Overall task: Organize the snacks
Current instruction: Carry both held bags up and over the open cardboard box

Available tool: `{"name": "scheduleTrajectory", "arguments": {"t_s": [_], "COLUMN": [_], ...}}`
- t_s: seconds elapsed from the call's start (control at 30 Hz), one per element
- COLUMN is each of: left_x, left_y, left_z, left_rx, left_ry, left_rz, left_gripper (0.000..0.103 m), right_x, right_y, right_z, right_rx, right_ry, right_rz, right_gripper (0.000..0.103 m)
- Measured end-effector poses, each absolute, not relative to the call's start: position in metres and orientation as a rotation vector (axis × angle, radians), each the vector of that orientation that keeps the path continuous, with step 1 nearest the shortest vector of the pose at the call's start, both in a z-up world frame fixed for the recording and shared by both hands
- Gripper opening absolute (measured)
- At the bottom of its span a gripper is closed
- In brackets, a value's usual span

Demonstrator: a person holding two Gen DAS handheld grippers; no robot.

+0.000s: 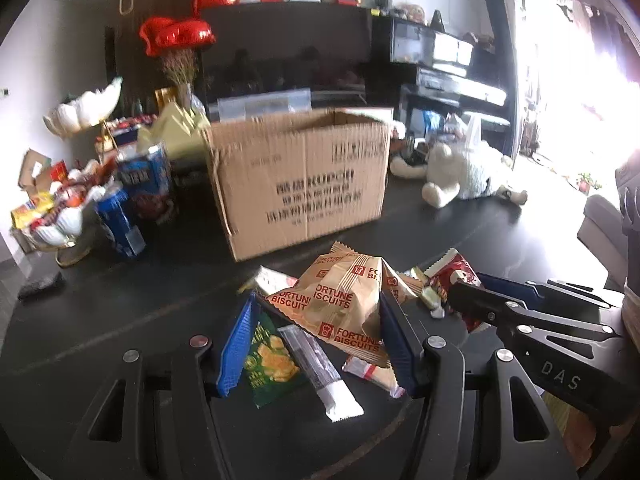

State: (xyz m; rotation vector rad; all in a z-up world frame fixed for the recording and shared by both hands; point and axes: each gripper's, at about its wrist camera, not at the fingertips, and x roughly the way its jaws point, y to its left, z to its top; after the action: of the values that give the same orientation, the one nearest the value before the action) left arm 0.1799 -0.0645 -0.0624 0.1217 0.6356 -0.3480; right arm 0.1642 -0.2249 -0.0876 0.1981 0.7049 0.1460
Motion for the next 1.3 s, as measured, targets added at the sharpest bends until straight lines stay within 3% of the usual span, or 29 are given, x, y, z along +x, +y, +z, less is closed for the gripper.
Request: {"name": "scheduleTrajectory", "arguments": {"t_s": [0.67,1.3], "left_x": [0.216,0.313], "left_y": [-0.046,-0.048], "left_z": [0.014,0.062], "left_rx": [0.134,0.082], "left_ry": [0.504,0.624], "left_rz": [-0.264,-0.277], "left_gripper": [0.059,0.059], "right_x": [0.207,0.304], "right_y": [-0.213,-0.214], "right_z": [-0.012,0.039], "right_rx": [0.126,0.126], "right_ry": [0.53,0.569], "right_rz": [0.162,0.186], "right_gripper": [0.024,0.024]}}
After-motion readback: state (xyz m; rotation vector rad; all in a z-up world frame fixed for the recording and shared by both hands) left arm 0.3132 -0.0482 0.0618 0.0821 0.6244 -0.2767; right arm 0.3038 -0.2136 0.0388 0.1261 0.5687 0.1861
